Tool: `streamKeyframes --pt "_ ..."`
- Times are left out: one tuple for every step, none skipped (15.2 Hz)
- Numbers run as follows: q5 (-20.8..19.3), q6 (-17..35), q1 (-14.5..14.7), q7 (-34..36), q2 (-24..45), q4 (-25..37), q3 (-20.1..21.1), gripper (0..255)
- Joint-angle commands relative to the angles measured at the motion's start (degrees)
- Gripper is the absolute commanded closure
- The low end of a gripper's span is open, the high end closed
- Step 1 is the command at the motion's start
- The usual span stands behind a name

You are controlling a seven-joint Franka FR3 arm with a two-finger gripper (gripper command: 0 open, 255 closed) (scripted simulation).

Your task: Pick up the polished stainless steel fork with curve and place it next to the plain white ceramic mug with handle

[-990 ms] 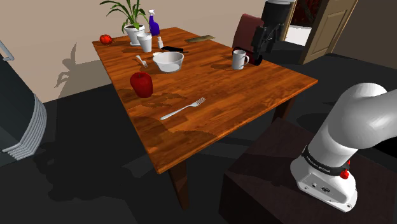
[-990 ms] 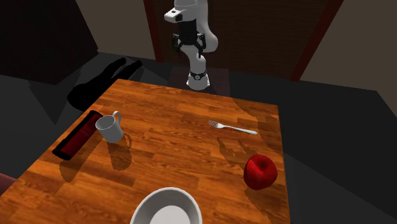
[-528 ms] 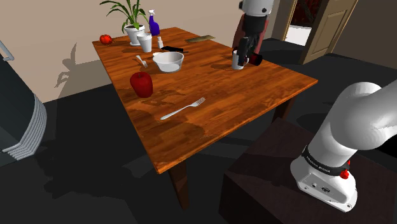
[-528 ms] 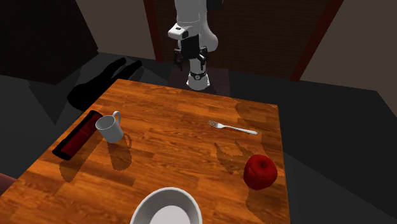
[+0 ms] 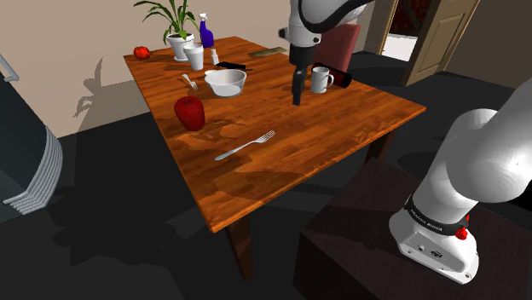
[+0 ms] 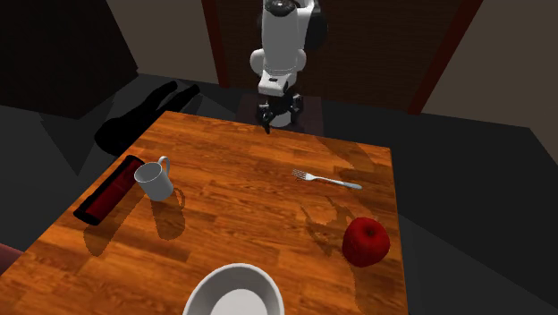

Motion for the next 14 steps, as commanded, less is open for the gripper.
streamKeyframes --pt "0.0 1.9 1.4 -3.7 3.8 1.6 0.3 0" --pt "0.0 2.8 2.0 -5.4 5.8 2.5 0.5 0" --pt "0.0 3.6 2.6 -7.1 7.7 3.3 0.7 0" --pt "-0.1 4.5 3.2 -8.8 9.6 4.2 1.0 0" --pt "-0.1 5.3 3.7 -10.4 11.4 5.1 1.3 0" --pt "-0.2 6.0 4.2 -12.0 13.3 6.0 1.7 0" --pt "-0.3 6.8 4.7 -13.6 15.1 6.9 2.1 0" --pt "-0.4 7.5 5.2 -15.1 16.8 7.8 2.5 0" --pt "-0.6 8.1 5.7 -16.6 18.5 8.7 3.0 0" --pt "-0.8 8.8 6.2 -18.1 20.2 9.6 3.4 0" --pt "-1.1 9.5 6.6 -19.5 21.9 10.4 3.9 0" --pt "-1.3 10.1 7.1 -20.9 23.5 11.3 4.4 0" --pt "-1.5 10.5 7.3 -21.7 24.5 11.8 4.8 0" --pt "-1.6 11.2 7.3 -21.7 24.9 11.4 4.8 0"
